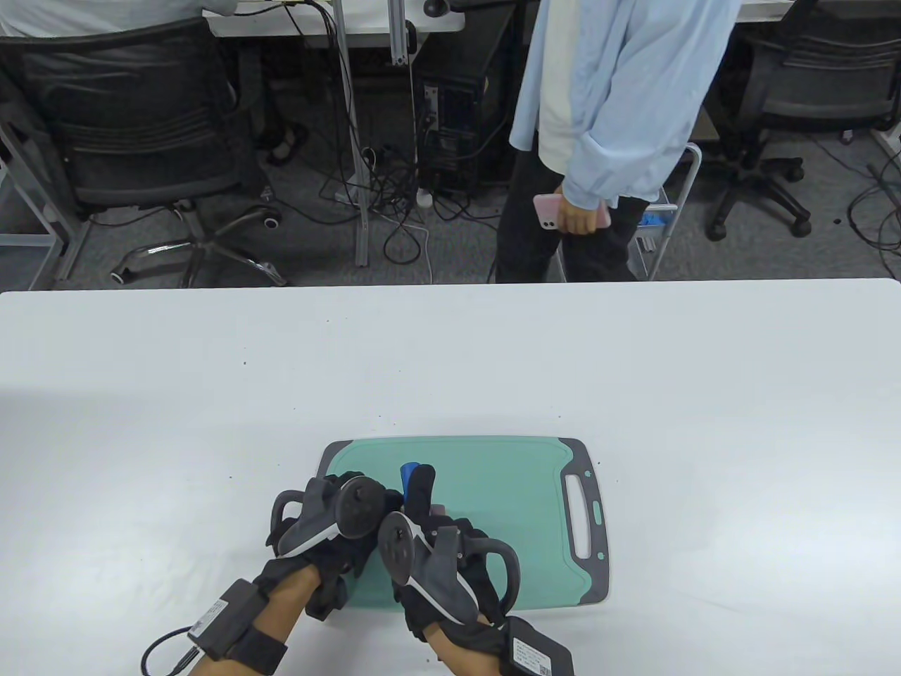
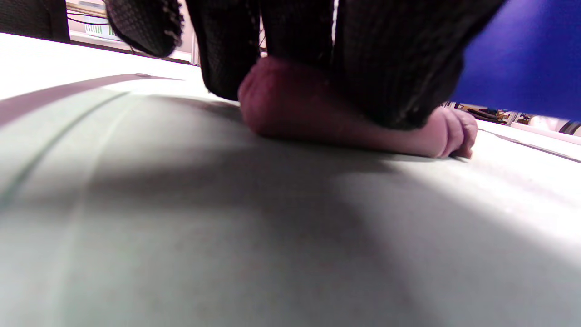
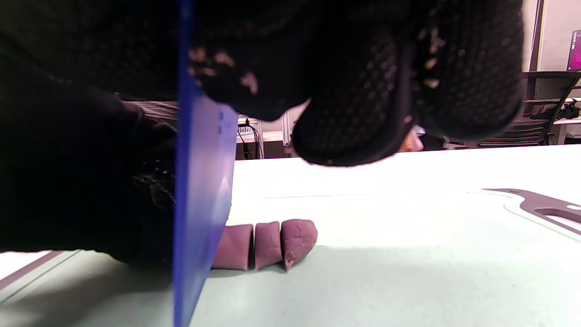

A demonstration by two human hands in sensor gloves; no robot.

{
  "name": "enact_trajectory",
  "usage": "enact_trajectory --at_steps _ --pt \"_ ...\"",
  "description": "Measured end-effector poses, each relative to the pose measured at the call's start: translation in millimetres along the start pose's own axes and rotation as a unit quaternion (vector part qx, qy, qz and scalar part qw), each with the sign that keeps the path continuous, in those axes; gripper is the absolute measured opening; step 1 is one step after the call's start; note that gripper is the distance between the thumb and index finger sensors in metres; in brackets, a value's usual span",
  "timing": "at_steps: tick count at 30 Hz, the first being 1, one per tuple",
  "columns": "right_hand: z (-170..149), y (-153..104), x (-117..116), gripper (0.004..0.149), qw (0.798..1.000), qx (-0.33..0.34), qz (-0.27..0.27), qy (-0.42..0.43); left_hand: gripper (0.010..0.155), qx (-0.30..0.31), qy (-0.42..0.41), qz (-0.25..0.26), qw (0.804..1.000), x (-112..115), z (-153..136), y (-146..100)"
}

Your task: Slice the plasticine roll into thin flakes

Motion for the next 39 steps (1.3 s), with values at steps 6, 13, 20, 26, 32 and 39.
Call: enact_trajectory --at_steps 6,13,20,26,32,39 --pt "0.0 1.2 -2.6 0.082 1.000 0.002 -0.003 0.001 0.052 0.000 -0.001 -0.001 1.000 0.3 -0.3 0.5" --pt "0.3 4.3 -7.7 0.082 1.000 0.005 -0.004 0.001 0.051 -0.001 -0.007 -0.002 1.000 0.6 -1.1 0.9" --pt "0.7 7.0 -13.0 0.082 1.000 0.006 -0.005 0.001 0.049 -0.001 -0.009 -0.002 1.000 0.6 -1.5 1.3" --pt "-0.3 9.6 -17.0 0.082 1.000 0.007 -0.003 0.005 0.049 -0.002 -0.020 -0.006 1.000 1.4 -3.0 1.6" --pt "1.1 11.8 -20.7 0.082 1.000 0.011 -0.002 0.003 0.049 -0.003 -0.025 -0.008 1.000 1.8 -3.7 1.5" --pt "2.9 14.0 -27.0 0.082 1.000 0.014 -0.005 0.000 0.049 -0.003 -0.025 -0.008 1.000 2.0 -4.3 1.6"
Point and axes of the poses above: the tracker on the back of each hand, its own z axis roughly to the thumb side, its own y axis roughly from the wrist to the fingertips, x = y × z, the point moved 3 cm from there along y, roughly from the wrist to the fingertips, and after that the axes turned 4 degrees about -x, right-handed, at the moved point
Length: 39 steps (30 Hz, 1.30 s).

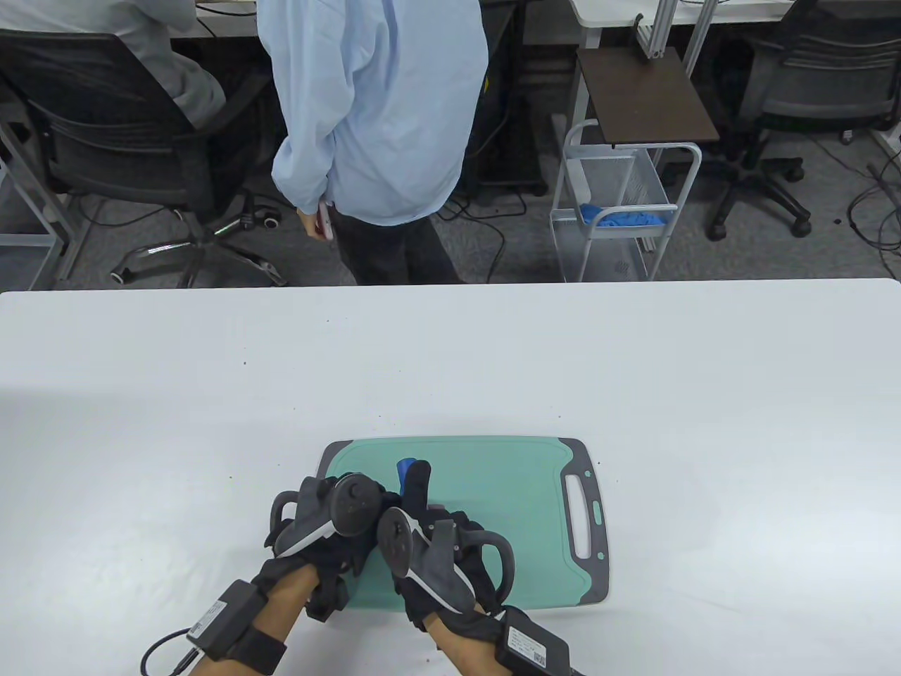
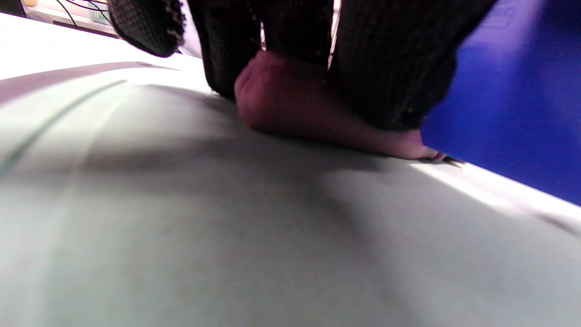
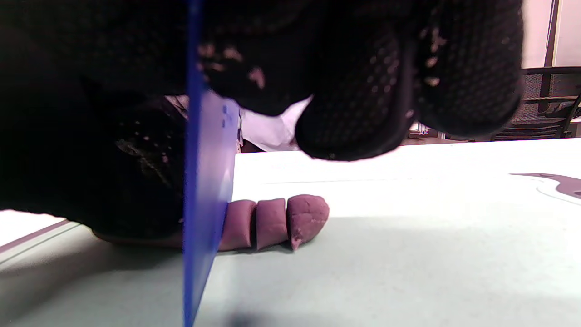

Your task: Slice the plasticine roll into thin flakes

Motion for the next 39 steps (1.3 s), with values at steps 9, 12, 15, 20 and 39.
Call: enact_trajectory --at_steps 9,12,15,20,39 --pt "1.2 6.0 -10.7 0.082 1.000 -0.001 -0.003 0.000 0.048 0.002 -0.001 -0.001 1.000 0.1 -0.6 0.0" --pt "1.0 8.8 -12.7 0.082 1.000 -0.004 -0.006 0.003 0.048 0.003 0.001 -0.001 1.000 0.3 -0.7 -0.1" --pt "-2.6 13.2 -14.4 0.082 1.000 -0.014 0.000 0.015 0.049 0.003 0.002 -0.003 1.000 0.7 -0.8 -0.1" --pt "-3.7 12.4 -11.2 0.082 1.000 -0.014 0.005 0.017 0.051 0.007 0.025 -0.017 1.000 1.1 -0.3 -2.5" --pt "-14.2 1.9 15.7 0.083 0.998 -0.025 0.009 0.063 0.055 0.000 0.015 -0.008 1.000 -3.2 -7.7 -3.2"
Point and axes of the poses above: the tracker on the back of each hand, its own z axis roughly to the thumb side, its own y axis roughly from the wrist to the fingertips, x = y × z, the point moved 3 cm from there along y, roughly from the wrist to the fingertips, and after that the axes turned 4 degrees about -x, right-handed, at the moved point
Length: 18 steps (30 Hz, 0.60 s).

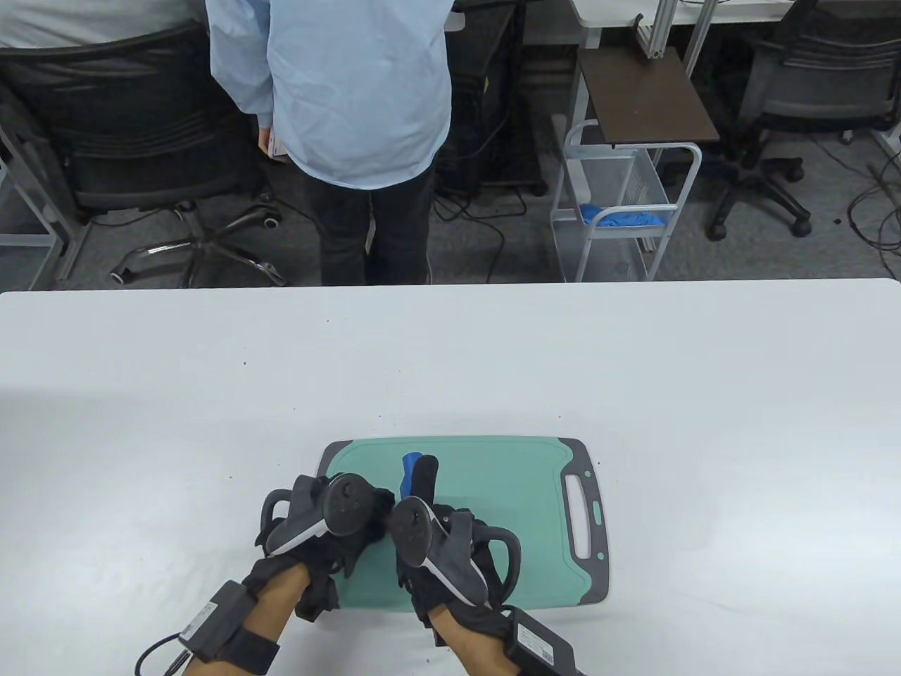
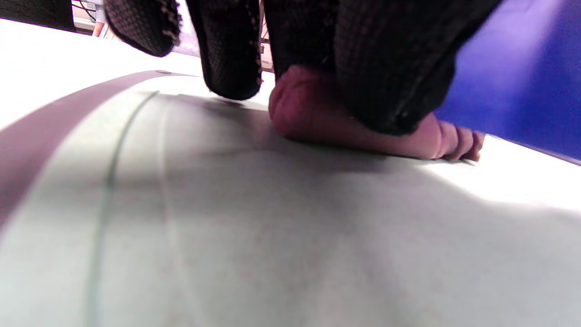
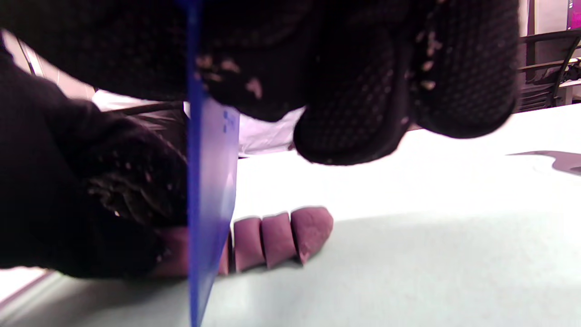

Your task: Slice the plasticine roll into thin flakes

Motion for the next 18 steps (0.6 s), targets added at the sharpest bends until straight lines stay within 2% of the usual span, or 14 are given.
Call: enact_trajectory --at_steps 7,18 --pt "9.7 -9.7 12.1 0.082 1.000 0.002 -0.006 -0.002 0.053 -0.001 -0.008 -0.001 1.000 0.8 -1.3 0.3" --pt "20.0 -13.7 7.8 0.081 1.000 0.007 -0.010 -0.024 0.051 0.001 -0.012 -0.001 1.000 1.4 -2.0 0.7"
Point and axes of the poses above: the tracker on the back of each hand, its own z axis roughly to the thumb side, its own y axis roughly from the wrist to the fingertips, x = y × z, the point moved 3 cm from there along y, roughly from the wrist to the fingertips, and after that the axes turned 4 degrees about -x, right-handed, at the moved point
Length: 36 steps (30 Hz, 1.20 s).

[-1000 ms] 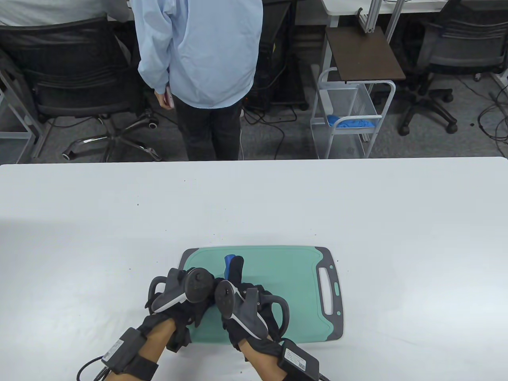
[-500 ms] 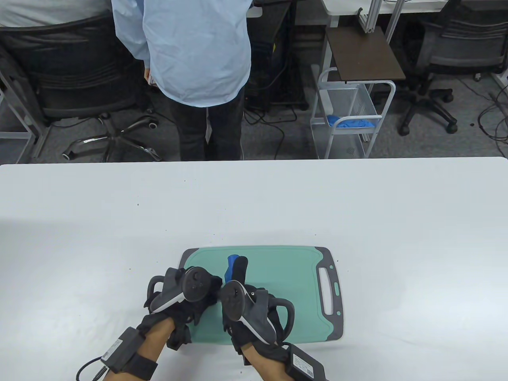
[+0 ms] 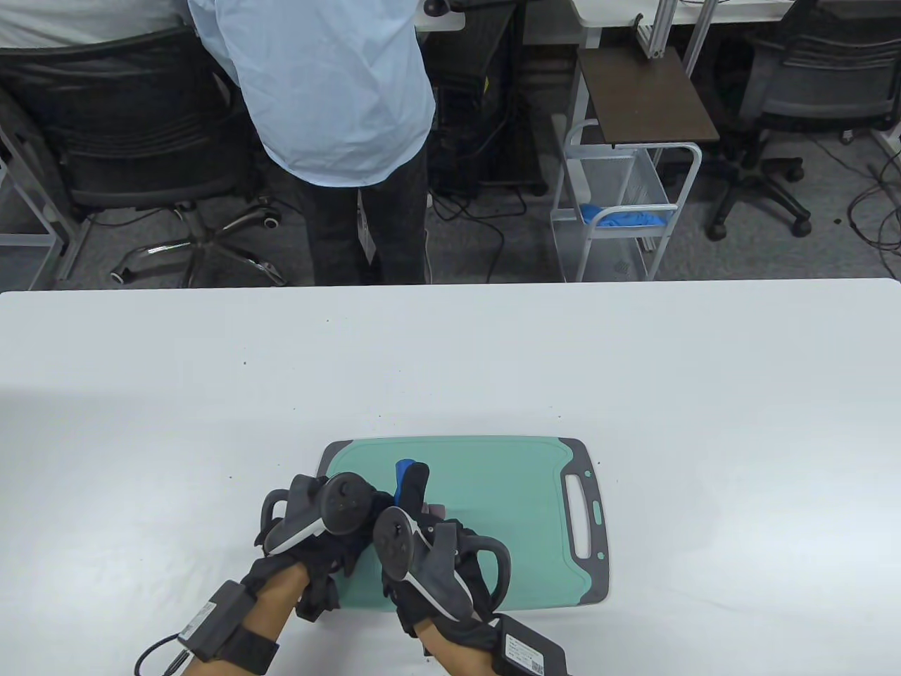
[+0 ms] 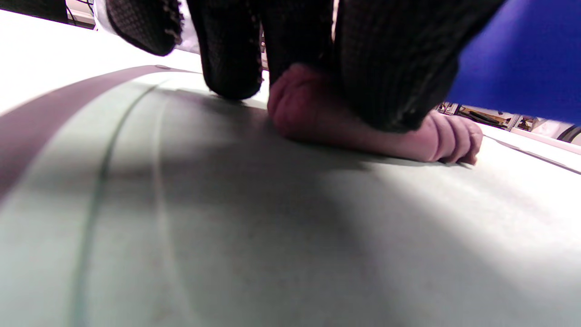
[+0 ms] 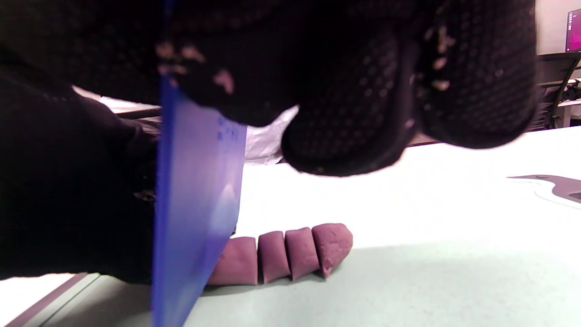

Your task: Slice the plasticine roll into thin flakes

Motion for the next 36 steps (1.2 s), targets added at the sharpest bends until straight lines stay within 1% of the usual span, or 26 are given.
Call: enact_trajectory --at_steps 9,20,36 --pt "2.0 -1.0 0.9 0.081 1.000 0.004 -0.002 -0.008 0.049 -0.001 -0.003 0.001 1.000 0.7 0.2 0.3" --pt "4.7 1.2 -4.4 0.081 1.000 0.010 -0.005 -0.016 0.049 -0.002 -0.005 -0.002 1.000 1.2 0.0 0.9" --pt "8.1 1.6 -2.9 0.081 1.000 0.017 -0.006 -0.025 0.048 -0.002 -0.005 -0.002 1.000 1.6 -0.1 1.4"
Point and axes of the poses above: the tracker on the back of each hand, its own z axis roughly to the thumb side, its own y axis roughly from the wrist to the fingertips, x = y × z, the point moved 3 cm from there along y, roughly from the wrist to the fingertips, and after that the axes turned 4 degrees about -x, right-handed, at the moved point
